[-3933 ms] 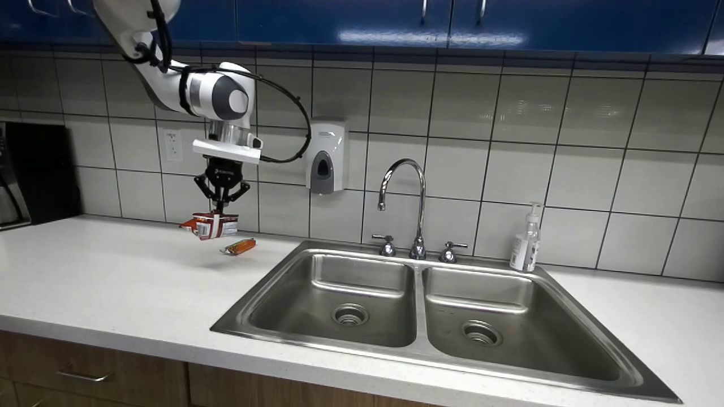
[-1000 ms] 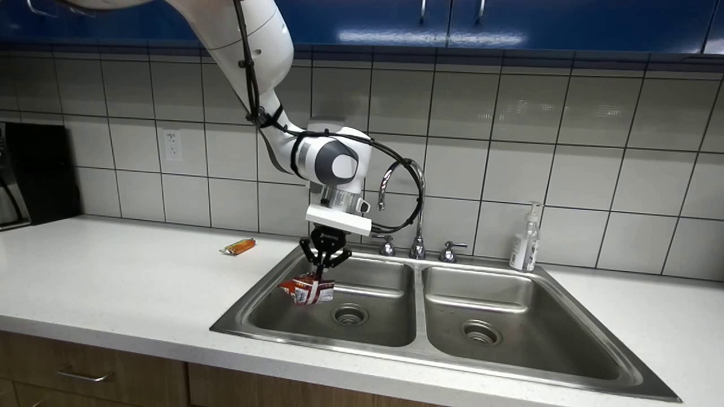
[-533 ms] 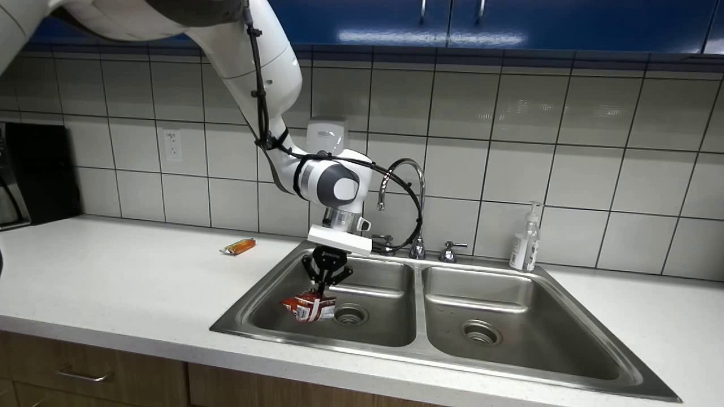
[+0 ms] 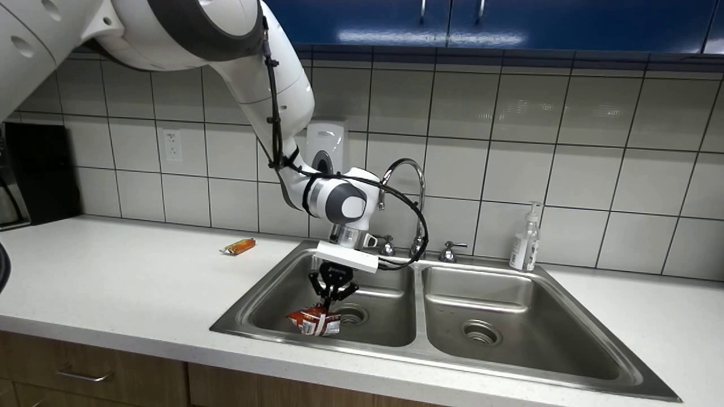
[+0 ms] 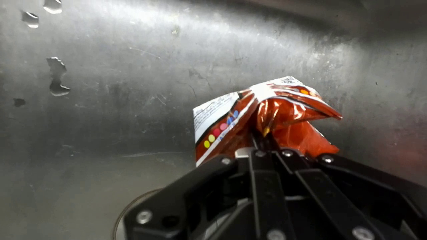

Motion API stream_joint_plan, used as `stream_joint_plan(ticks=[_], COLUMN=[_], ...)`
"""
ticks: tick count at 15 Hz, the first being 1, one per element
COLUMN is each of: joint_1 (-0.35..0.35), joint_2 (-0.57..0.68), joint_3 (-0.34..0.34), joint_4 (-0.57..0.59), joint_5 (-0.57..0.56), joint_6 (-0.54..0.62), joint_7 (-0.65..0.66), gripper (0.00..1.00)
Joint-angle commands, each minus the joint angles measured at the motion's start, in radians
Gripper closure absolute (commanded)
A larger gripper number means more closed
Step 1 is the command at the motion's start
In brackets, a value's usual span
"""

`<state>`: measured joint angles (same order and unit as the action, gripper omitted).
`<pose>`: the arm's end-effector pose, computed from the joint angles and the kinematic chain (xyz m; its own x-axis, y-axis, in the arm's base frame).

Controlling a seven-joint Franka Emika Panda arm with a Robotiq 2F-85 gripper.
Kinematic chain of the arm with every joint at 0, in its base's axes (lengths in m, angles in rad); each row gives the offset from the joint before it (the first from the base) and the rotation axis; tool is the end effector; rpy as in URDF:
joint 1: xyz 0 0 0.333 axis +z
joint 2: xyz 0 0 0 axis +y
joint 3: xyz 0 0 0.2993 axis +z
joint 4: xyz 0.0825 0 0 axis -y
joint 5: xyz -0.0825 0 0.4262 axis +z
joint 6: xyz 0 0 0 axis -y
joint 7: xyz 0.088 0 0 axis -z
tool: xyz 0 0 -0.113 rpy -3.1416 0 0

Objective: Put the packet into the sink

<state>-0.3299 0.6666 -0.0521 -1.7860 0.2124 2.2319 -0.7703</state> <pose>0.6026 -0.2340 0.1120 0.9633 0.2534 -0.0884 0.2279 -0.9464 -0.2287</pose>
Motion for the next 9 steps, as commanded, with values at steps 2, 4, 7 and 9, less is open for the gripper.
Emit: stream_joint_plan(ticks=[2, 4, 7, 9], joint_1=[-0.034, -0.037, -0.04, -0.042], joint_2=[0.053, 0.064, 0.072, 0.075], joint_3=[0.027, 0.029, 0.031, 0.032], joint_4=[0.055, 0.066, 0.076, 0.078], joint_5=[-0.002, -0.004, -0.005, -0.004], joint_6=[-0.005, -0.008, -0.009, -0.009], joint_7=[-0.006, -0.006, -0.006, -0.007], gripper=[1.0, 1.0, 1.0, 1.0])
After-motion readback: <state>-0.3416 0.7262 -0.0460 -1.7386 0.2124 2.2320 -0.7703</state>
